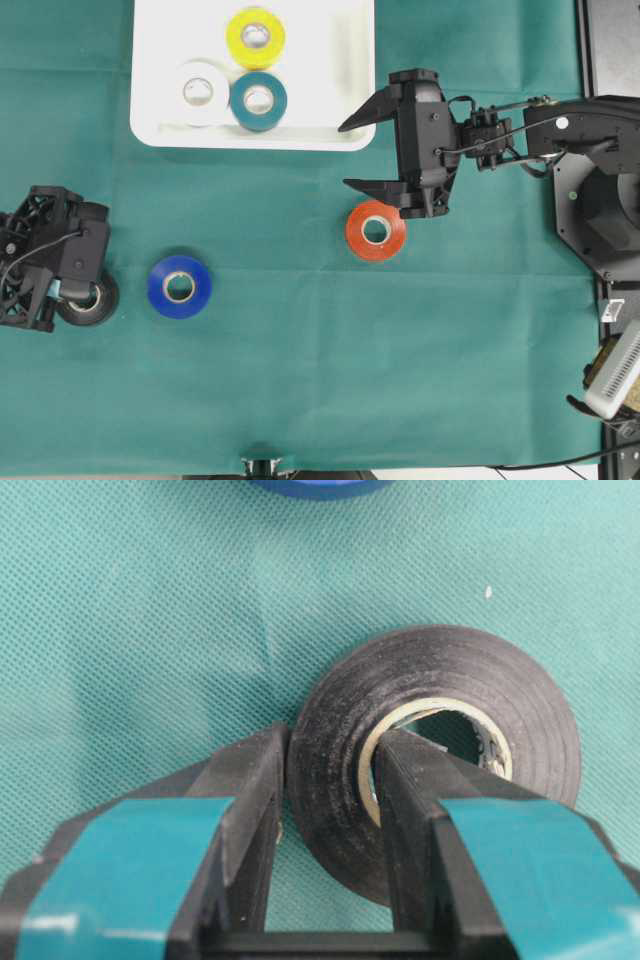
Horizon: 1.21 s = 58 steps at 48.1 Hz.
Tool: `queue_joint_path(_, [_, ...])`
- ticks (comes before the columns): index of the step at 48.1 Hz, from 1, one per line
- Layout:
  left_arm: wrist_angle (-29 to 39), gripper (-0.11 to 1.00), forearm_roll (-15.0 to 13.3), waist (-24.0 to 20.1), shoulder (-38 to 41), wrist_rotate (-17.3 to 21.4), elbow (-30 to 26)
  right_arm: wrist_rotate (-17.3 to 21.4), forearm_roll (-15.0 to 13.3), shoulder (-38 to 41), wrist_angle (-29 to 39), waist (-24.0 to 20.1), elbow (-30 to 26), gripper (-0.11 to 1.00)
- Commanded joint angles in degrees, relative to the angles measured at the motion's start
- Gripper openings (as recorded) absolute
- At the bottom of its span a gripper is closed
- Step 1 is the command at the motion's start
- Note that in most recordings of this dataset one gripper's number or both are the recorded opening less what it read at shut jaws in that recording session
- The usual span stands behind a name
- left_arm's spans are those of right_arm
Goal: Put the tape alternately from left to right into the white case.
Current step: 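Lift the black tape with the left gripper up into the tray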
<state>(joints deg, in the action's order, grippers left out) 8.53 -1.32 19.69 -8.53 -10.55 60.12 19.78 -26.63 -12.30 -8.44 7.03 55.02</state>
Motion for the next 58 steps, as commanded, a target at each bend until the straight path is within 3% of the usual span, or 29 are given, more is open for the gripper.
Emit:
queue_joint_path(1, [-0.3,0.24,-0.1,0.2,-0.9,-0.1,-0.4,0.1,0.1,-0.6,-0.2,-0.1,-0.4,0.88])
queue_joint_path(15, [-0.3,0.24,-0.2,0.2,-2.3,-0.9,-1.8,0.1,0.2,-0.7,-0.2,-0.1,-0.4,0.88])
queue_joint_path(41, [3.3,0.24,-0.2,-0.4,-11.9,-0.9,-4.0,0.2,0.1,-0.6,-0.2,-0.1,-0.4,0.88])
queue_joint_path(50, [3.3,0.24,-0.2,-3.4,-11.4,-0.8,-4.1,0.2,0.1,-0.7,-0.2,-0.1,-0.4,0.88])
queue_joint_path(58, [2.9,0.24,0.0,-9.3,-11.2,-0.5,-4.5,0.2,0.2,-0.6,-0.3,-0.1,-0.4,0.88])
